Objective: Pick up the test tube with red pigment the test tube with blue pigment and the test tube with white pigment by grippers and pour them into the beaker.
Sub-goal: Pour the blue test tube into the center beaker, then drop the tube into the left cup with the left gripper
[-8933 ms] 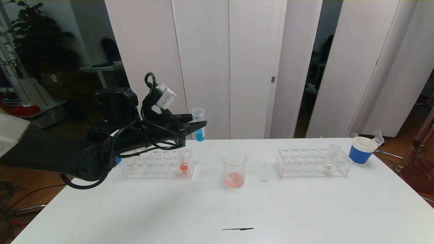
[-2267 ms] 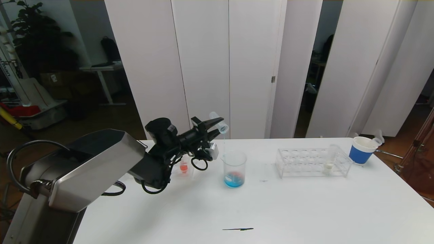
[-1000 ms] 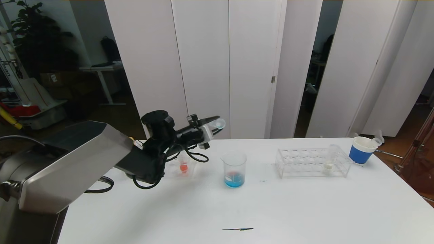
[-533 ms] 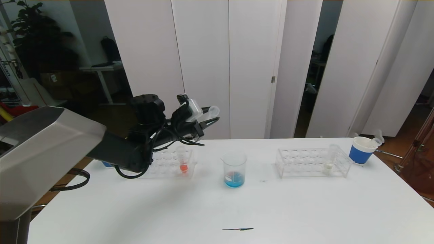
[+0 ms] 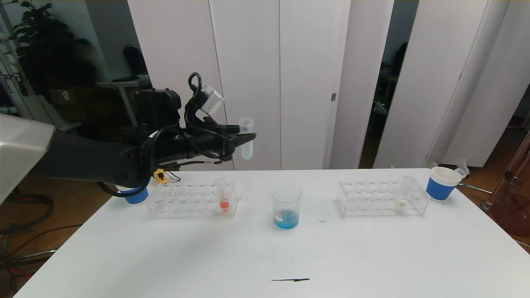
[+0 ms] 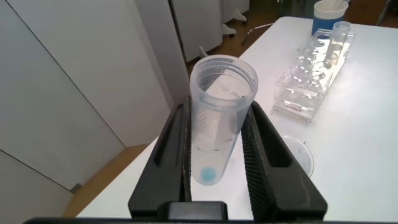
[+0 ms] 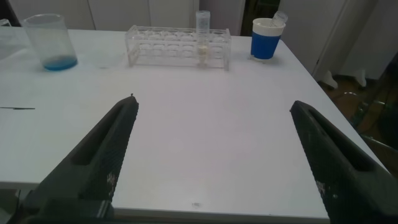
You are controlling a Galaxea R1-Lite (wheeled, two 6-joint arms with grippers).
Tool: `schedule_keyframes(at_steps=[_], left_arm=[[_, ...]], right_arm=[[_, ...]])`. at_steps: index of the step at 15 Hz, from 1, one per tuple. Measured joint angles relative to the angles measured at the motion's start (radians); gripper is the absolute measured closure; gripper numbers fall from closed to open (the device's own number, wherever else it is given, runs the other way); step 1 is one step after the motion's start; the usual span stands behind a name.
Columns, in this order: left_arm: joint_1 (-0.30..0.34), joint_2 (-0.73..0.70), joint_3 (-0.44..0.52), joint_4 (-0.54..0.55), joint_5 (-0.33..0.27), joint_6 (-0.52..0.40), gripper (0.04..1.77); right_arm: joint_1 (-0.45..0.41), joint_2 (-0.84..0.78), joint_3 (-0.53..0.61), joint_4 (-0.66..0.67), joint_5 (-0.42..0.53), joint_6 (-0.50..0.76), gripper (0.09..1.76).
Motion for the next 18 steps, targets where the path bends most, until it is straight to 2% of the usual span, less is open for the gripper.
schedule_keyframes(at_steps=[3,5,6,9,11,13,15,16,18], left_arm=[[0.014,-0.059,-0.007,0.112,0.003,-0.099,1.24],[0.021,-0.089,-0.012,0.169,0.049,-0.177,1.24],[0.023,-0.102,-0.013,0.179,0.087,-0.200,1.24],[0.025,-0.133,0.000,0.180,0.256,-0.219,1.24],[0.026,-0.142,0.021,0.167,0.416,-0.220,1.24],[0.037,-0.155,0.074,0.119,0.518,-0.213,1.24],[0.065,-0.172,0.153,-0.027,0.544,-0.193,1.24],[0.088,-0.182,0.197,-0.107,0.548,-0.151,1.24],[0.141,-0.204,0.263,-0.173,0.548,-0.037,1.24]], right_arm=[[0.000,0.000,0.000,0.000,0.000,0.000,0.10],[0.000,0.000,0.000,0.000,0.000,0.000,0.10],[0.000,0.000,0.000,0.000,0.000,0.000,0.10],[0.000,0.000,0.000,0.000,0.000,0.000,0.10],[0.000,0.000,0.000,0.000,0.000,0.000,0.10],[0.000,0.000,0.000,0.000,0.000,0.000,0.10],[0.000,0.000,0.000,0.000,0.000,0.000,0.10],[0.000,0.000,0.000,0.000,0.000,0.000,0.10],[0.000,0.000,0.000,0.000,0.000,0.000,0.10]])
